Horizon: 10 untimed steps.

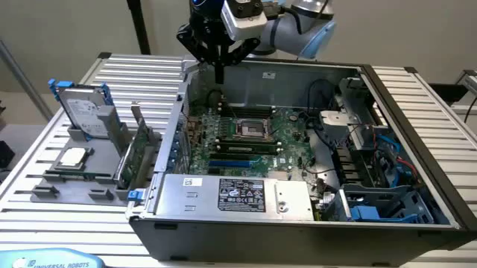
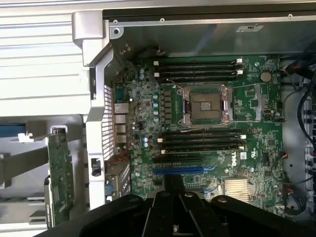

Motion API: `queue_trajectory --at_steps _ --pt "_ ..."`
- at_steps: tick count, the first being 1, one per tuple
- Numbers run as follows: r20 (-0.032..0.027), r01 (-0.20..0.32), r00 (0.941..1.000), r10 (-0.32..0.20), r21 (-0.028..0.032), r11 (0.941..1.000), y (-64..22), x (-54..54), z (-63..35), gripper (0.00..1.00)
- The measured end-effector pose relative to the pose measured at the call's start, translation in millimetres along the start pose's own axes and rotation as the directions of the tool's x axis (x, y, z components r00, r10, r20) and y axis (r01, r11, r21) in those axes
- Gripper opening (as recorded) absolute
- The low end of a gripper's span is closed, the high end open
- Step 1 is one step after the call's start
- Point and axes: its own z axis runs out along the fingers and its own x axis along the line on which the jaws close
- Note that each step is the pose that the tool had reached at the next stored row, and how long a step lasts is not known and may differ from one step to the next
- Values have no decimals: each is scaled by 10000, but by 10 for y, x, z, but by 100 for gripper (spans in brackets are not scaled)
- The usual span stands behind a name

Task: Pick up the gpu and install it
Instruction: 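Reach for the gpu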

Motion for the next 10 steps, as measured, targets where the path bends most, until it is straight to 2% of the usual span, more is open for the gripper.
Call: queue_trajectory --at_steps 8,10 --pt "-1 0 10000 0 1 10000 2 1 0 11" --pt "0 -2 10000 2 1 10000 -2 48 -2 11"
